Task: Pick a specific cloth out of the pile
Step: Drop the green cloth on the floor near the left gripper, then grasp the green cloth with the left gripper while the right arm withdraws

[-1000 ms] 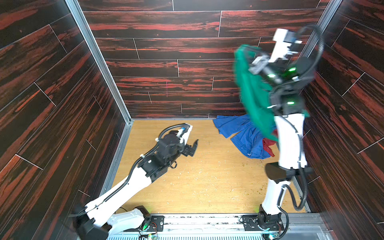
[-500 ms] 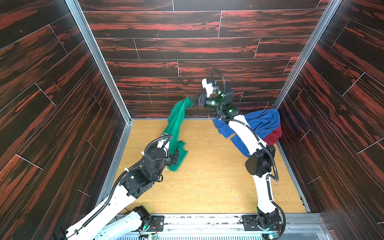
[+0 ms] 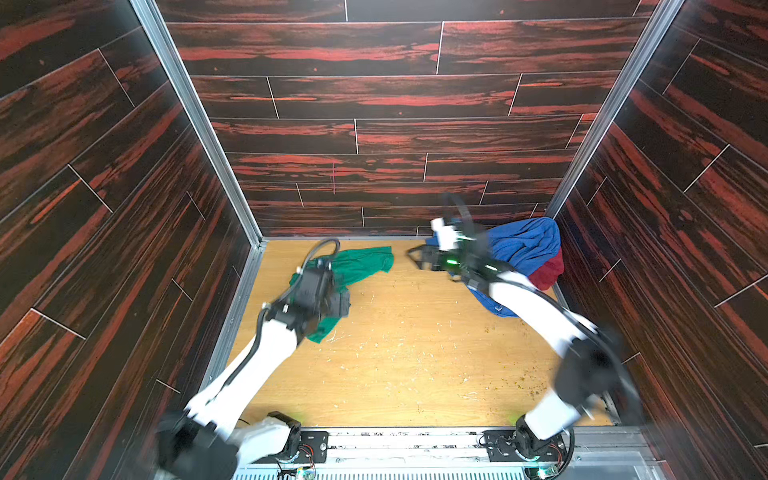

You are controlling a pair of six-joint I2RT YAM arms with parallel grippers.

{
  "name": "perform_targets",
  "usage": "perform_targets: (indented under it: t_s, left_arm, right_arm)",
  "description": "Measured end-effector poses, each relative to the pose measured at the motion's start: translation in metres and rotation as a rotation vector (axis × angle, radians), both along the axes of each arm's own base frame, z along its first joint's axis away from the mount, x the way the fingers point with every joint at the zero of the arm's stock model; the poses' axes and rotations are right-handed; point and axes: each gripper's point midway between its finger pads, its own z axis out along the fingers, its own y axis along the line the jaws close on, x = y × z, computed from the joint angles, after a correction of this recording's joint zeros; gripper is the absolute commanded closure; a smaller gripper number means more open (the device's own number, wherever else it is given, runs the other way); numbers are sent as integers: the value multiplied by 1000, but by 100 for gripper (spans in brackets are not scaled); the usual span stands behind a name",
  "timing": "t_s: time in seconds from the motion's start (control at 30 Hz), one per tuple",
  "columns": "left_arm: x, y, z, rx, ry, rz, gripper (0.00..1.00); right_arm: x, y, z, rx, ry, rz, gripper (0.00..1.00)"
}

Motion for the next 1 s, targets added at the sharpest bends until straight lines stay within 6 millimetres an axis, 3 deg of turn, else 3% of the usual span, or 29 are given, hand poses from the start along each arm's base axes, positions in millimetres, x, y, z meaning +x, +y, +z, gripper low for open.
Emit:
perform_targets:
  t_s: [0.07,0.13,0.23,0.3,0.4,0.47,0.57,0.83,1.0]
  left_arm:
    - [25,-4,-12,-10,52,-3,13]
    - [49,-8,-29,-18,114,-11,17]
    - [79,-7,-65,-7,233,0,19]
    - [90,3,-91,25,303,35,19]
    - [84,23,-121,99,399,85,17]
    - [77,36,-132,149,447,110,17]
    - [75,49,-137,223,460,130,17]
    - [93,63,-123,325,374,154,19]
    - [124,62,-106,353,333,165,24]
  right_arm:
    - [-14,-32,13,7,-54,-52,1]
    - [-26,-58,2,-8,-48,-98,1]
    - [-49,-67,-49,-46,58,-92,1]
    - [-71,-67,-94,-65,168,-68,1]
    - [-106,-68,-145,-66,310,-39,1]
    - [-123,-67,-161,-50,367,-24,1]
    - [-131,-63,-166,-23,394,-2,1]
    - [-118,-50,-134,23,311,51,1]
    - [-117,-47,-138,26,323,68,1]
